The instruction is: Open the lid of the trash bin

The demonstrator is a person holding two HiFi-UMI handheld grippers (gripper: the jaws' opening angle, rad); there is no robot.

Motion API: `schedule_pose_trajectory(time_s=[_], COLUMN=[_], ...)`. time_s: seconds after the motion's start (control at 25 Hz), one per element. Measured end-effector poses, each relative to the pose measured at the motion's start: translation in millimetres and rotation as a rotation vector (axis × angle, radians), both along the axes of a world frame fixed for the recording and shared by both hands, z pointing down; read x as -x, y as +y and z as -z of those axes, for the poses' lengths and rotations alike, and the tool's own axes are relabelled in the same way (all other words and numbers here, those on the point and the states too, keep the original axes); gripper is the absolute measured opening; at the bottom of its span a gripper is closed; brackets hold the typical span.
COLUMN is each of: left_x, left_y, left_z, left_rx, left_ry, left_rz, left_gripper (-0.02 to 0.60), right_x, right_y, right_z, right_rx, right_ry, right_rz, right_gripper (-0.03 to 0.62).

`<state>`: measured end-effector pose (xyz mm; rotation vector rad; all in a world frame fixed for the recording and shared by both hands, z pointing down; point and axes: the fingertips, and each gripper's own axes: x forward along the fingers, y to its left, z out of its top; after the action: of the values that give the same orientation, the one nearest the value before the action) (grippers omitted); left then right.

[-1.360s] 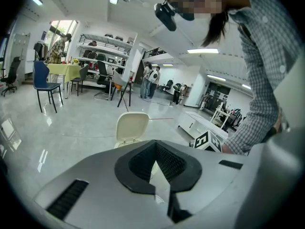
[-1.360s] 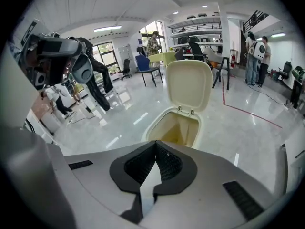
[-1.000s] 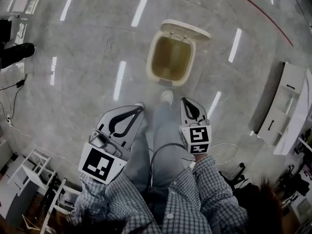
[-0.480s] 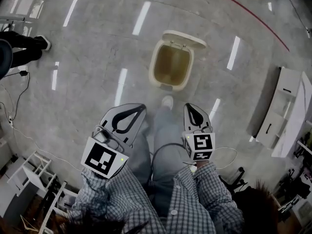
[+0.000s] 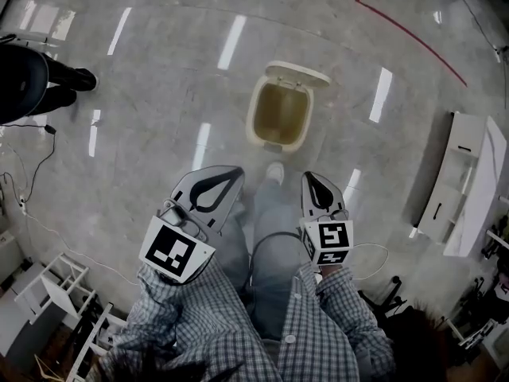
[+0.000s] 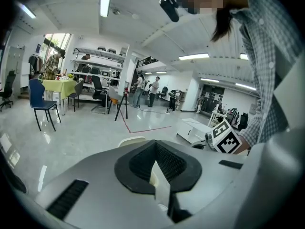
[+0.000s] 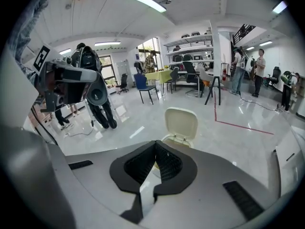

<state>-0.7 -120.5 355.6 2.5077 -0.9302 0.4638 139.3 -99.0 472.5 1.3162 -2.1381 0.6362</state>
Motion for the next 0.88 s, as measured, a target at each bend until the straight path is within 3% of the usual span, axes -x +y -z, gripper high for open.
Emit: schedule_pose_trajectory(time_s=[0.28,0.88], left_x=[-2,2], left_y=[1,1], left_z=[19,71], left_rx=[-0.037,-0.110], left_ry=[0.010,0.040], left_rz=[-0.015,-0.007], left_gripper=[0.006,0.006], right_x=[4,-4], right_y=[-3,-5], right_z=[33,103], right_rx=[-0.054,-0.167], right_ry=[-0.013,-0.019], right_rz=[0.017,-0.044], right_gripper=[0.020,0.020])
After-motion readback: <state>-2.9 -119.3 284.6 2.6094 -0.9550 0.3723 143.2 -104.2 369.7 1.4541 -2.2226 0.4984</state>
